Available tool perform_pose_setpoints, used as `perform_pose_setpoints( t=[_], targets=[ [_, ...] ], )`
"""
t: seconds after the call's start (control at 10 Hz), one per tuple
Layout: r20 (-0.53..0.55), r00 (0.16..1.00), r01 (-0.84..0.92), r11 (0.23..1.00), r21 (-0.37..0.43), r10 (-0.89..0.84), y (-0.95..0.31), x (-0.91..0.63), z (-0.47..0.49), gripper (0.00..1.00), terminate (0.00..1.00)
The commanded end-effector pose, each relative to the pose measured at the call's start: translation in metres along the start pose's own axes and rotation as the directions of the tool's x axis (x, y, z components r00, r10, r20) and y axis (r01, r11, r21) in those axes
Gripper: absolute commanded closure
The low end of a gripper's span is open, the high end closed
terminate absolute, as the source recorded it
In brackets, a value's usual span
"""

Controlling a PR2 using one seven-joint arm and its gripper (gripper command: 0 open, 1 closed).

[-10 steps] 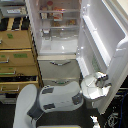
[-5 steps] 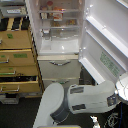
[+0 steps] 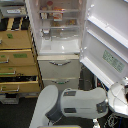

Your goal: Opening the fridge

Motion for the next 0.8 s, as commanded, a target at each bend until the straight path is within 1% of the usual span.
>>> perform_pose_setpoints(
  t=[0.1,0.2,0.3,0.5,0.7,0.8],
  targets=[
    [0.069,0.724,-0.67,0.674,0.311,0.687,0.153,-0.584,0.112,0.0,0.0],
    [0.095,0.656,-0.735,0.605,0.305,0.749,0.149,-0.642,0.118,0.0,0.0],
    [0.102,0.619,-0.764,0.566,0.31,0.779,0.145,-0.672,0.119,0.0,0.0],
    [0.132,0.517,-0.831,0.459,0.314,0.846,0.139,-0.731,0.122,0.0,0.0],
    [0.203,0.405,-0.859,0.294,0.42,0.892,0.134,-0.785,0.127,0.0,0.0],
    [0.227,0.363,-0.87,0.241,0.431,0.904,0.13,-0.803,0.128,0.0,0.0]
  ],
)
